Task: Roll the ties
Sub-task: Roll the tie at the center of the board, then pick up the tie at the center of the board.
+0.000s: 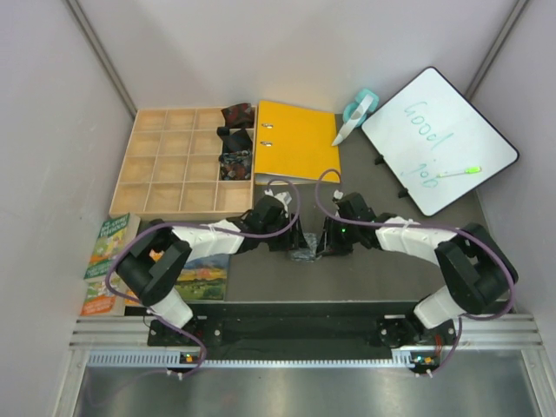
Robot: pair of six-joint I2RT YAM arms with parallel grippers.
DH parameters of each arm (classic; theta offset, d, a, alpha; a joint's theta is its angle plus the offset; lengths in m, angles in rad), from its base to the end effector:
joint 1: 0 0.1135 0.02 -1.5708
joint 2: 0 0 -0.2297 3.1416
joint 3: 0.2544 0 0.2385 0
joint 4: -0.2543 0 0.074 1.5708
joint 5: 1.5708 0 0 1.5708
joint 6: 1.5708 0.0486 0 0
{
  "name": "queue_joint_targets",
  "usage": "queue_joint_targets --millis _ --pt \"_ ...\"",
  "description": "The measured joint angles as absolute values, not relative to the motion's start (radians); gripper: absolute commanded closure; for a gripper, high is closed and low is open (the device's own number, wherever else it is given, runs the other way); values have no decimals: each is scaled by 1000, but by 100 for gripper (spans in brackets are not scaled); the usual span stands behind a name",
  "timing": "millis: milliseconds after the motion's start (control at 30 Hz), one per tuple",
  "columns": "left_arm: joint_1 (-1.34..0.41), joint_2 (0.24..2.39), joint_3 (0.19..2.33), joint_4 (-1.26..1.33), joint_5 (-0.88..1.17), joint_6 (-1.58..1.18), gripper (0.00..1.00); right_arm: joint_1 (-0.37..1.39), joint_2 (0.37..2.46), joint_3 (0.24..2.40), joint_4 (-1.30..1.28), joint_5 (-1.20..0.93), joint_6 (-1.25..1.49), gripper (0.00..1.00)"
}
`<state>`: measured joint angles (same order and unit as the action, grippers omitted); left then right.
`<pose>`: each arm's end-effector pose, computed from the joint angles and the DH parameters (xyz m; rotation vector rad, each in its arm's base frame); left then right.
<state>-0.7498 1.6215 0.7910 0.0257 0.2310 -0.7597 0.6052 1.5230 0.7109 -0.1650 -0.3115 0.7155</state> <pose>0.2235 -0.2233 0.1256 0.1078 2.5799 -0.9301 0.2207 0.1708 0.1170 0.0196 2.7366 0.8520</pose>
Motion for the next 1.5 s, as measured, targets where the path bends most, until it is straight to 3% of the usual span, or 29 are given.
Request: queue_joint_targets --millis 467,600,733,833,1367,1500 --pt "-788 1689 865 -7 172 -775 43 606 1255 639 -332 49 733 50" --pt "-805 1709 896 -26 145 -778 52 606 1154 550 -313 113 753 49" --pt "-821 1723 924 -43 116 -784 76 606 1119 506 -293 139 762 49" --pt "-836 1741 962 -76 89 -785 81 606 1119 503 -269 146 762 49" --pt "-884 1726 1087 -325 -152 -741 100 606 1109 476 -208 144 760 50" --pt "-849 1681 1094 -398 -212 -701 100 606 1109 476 -204 144 760 50"
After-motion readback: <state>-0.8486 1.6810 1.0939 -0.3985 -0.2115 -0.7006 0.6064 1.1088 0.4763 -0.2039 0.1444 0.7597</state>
